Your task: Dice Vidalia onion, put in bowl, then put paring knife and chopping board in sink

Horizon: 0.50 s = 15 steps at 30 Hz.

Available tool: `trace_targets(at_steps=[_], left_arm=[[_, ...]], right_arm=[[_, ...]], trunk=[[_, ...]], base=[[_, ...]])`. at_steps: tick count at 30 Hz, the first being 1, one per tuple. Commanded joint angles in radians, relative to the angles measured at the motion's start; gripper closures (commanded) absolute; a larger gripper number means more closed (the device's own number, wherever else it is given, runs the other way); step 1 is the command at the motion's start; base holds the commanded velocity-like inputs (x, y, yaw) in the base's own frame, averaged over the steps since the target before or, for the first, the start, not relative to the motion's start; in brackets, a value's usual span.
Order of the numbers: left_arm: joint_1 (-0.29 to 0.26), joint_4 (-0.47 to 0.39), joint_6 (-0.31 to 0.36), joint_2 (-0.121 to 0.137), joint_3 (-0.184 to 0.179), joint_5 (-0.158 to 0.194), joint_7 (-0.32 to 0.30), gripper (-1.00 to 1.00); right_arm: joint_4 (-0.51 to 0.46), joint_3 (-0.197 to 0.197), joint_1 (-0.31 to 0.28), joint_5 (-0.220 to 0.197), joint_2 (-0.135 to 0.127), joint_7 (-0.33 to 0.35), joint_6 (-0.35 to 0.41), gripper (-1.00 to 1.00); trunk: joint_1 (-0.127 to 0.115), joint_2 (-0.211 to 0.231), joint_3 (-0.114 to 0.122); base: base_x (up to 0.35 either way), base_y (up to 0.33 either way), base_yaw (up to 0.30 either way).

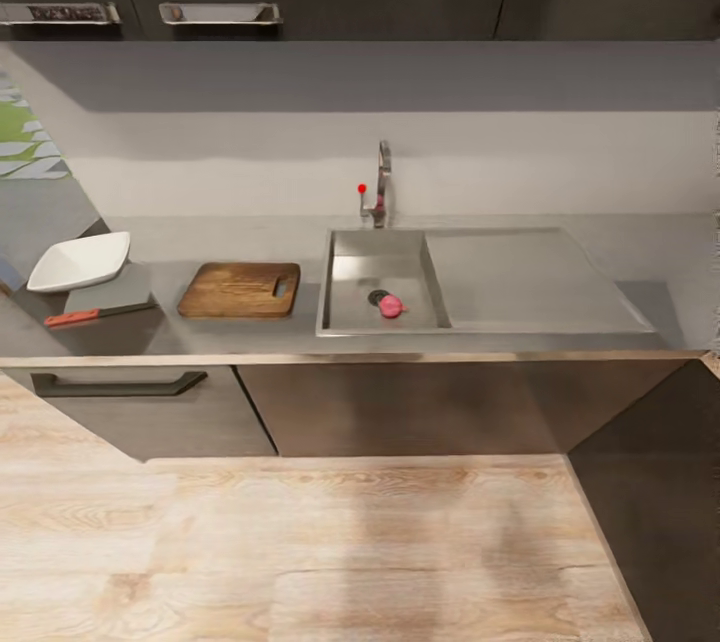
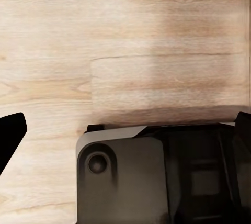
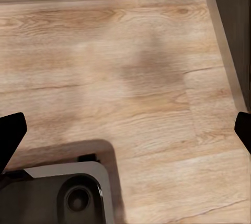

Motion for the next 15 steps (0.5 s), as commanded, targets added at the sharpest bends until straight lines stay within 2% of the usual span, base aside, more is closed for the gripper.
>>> trace_targets(at_steps=[1,6,15], left_arm=[[0.000,0.000,-0.002,0.000,0.000,0.002,0.000,-1.00],[0.000,0.003,-0.002,0.000,0.000,0.001,0.000,-1.00],[0.000,0.005,-0.002,0.000,0.000,0.002,0.000,-1.00]], right_arm=[[-0.001,0.002,0.000,0.000,0.000,-0.004,-0.001,-1.00],[-0.001,0.002,0.000,0.000,0.000,-0.004,-0.001,-1.00],[-0.001,0.002,0.000,0.004,0.000,-0.003,-0.001,-1.00]], trunk=[[0.001,-0.002,-0.001],[0.001,-0.002,0.002],[0.001,-0.002,0.003]], base=[[0.000,-0.032,-0.129],[0.000,-0.009,-0.112],[0.000,-0.001,-0.016]])
